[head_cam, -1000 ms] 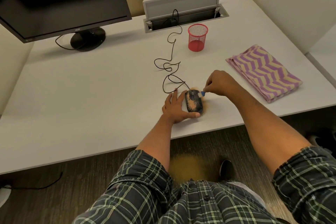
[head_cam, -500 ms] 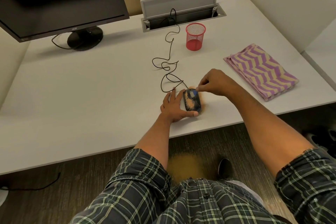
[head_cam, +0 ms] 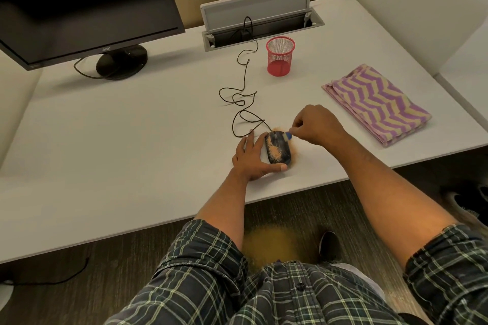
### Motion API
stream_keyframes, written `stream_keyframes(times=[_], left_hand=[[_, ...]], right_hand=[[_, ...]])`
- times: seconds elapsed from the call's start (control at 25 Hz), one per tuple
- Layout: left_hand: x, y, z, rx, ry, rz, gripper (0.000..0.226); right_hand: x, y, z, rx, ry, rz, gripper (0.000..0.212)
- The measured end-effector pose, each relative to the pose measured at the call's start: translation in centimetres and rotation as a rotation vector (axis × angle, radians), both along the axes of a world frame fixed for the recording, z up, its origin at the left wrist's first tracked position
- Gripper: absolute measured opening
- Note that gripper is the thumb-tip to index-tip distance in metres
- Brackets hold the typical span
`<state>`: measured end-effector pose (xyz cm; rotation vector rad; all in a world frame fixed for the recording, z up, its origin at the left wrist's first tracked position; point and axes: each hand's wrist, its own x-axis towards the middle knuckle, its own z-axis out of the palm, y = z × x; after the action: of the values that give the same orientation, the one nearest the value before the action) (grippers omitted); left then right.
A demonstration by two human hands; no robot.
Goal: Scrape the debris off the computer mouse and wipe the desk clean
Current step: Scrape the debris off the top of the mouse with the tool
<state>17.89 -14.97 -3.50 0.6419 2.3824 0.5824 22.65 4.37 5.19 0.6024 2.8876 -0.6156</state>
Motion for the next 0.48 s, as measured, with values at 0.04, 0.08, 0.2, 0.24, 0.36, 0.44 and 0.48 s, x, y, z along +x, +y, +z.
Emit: stream_keyframes(times=[0.04, 0.08, 0.2, 0.24, 0.36, 0.44, 0.48], left_hand=[[0.08, 0.02, 0.0, 0.002, 0.002, 0.003, 0.12], [0.14, 0.02, 0.07, 0.002, 0.008, 0.006, 0.119], [0.23, 0.05, 0.14, -0.002, 0.015, 0.005, 0.119], [0.21, 0.05, 0.19, -0.003, 0.013, 0.004, 0.119], [0.21, 0.04, 0.29, -0.005, 0.01, 0.004, 0.119], [0.15, 0.06, 0.25, -0.005, 0.003, 0.004, 0.119], [0.07, 0.08, 0.22, -0.005, -0.003, 0.003, 0.119]], right_hand=[[0.02, 0.04, -0.01, -0.003, 0.045, -0.004, 0.017], [0.01, 0.02, 0.04, -0.017, 0.066, 0.011, 0.019], [0.16, -0.21, 0.09, -0.071, 0.058, 0.082, 0.02], [0.24, -0.25, -0.04, -0.075, 0.05, 0.101, 0.02], [0.61, -0.33, -0.3, -0.056, 0.015, 0.15, 0.023], [0.74, -0.26, -0.33, -0.036, 0.022, 0.172, 0.024], [0.76, -0.2, -0.26, -0.025, 0.032, 0.182, 0.024]])
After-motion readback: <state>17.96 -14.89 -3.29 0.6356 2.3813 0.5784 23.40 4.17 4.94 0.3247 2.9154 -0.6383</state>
